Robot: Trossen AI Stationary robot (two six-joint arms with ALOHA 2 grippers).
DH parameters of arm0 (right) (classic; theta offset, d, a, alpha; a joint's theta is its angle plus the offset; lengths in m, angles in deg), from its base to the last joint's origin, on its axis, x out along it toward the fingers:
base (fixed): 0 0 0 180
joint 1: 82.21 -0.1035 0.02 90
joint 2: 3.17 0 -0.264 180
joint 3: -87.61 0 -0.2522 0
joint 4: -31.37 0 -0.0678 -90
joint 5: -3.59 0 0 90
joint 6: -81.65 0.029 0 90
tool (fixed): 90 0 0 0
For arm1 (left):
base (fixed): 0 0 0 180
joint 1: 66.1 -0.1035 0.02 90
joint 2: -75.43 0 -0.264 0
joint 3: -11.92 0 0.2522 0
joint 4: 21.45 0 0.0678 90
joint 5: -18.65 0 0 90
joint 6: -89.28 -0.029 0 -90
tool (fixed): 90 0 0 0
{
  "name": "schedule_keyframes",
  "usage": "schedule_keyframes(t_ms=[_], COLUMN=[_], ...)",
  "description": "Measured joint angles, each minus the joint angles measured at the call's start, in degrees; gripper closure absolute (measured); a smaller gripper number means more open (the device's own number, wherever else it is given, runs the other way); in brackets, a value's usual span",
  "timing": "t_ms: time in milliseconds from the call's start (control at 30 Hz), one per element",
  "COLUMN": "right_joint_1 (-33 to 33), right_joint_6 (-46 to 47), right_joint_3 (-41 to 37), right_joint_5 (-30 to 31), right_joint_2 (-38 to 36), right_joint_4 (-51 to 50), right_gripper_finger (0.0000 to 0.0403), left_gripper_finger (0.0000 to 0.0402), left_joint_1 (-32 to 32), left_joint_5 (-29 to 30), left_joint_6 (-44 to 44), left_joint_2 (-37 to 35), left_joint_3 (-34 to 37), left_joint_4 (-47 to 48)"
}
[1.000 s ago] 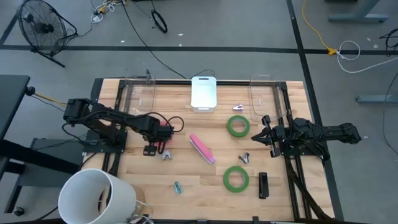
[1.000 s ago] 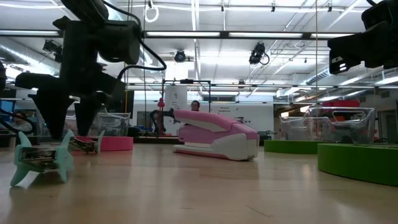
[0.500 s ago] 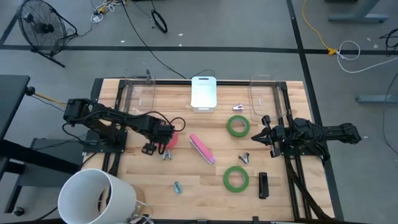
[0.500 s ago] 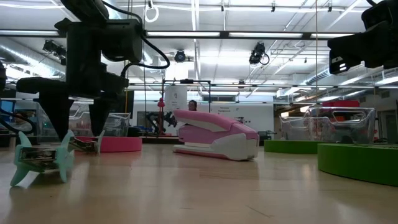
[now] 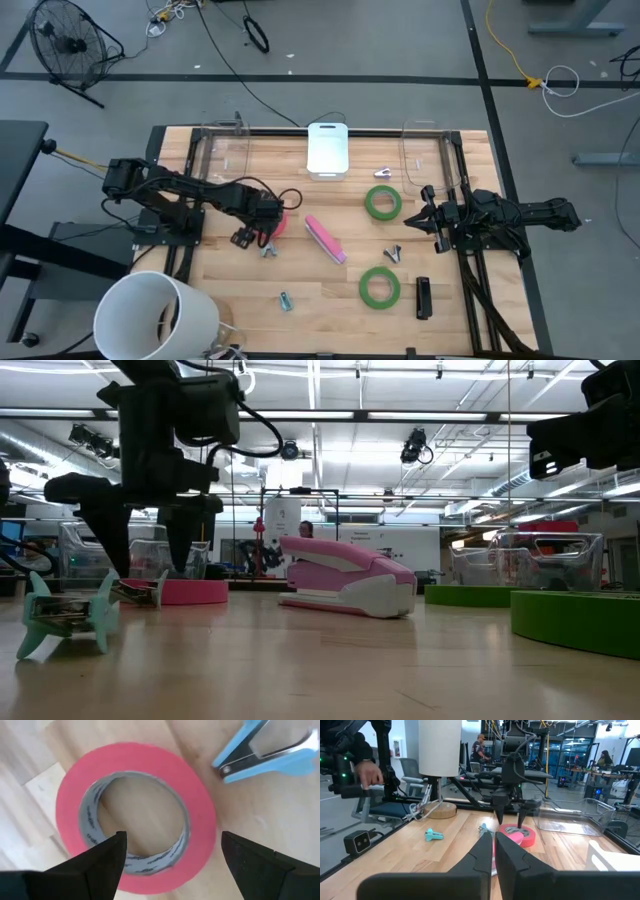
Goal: Pick and place Stapler, Stapler remover, tape
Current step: Put the pink tape into the left transparent bin
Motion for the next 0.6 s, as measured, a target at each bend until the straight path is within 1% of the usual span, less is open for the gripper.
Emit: schedule_keyframes(t_ms=[233,333,500,600], right_joint_1=[0.00,0.01,0.00,0.02], right_joint_6=[-0.02,0.00,0.00,0.00], right_joint_3=[0.00,0.01,0.01,0.02], right_joint_5=[0.00,0.00,0.00,0.00], right_joint_2=[-0.02,-0.01,0.00,0.00], right_joint_4=[0.00,-0.01,0.00,-0.02], right_gripper_finger=[0.0381,0.0381,0.0381,0.0381], left_gripper_finger=[0.0074,0.0074,0.0074,0.0074], left_joint_1=[-0.09,-0.07,-0.09,-0.04], left_joint_5=[-1.62,-1.66,-1.51,-1.51], left_joint_6=[-1.51,-3.46,-3.76,-3.15], left_joint_2=[-0.01,-0.05,-0.05,-0.05], left_joint_3=[0.17,1.66,4.39,4.74], left_joint_4=[0.14,-0.25,-0.79,-1.18])
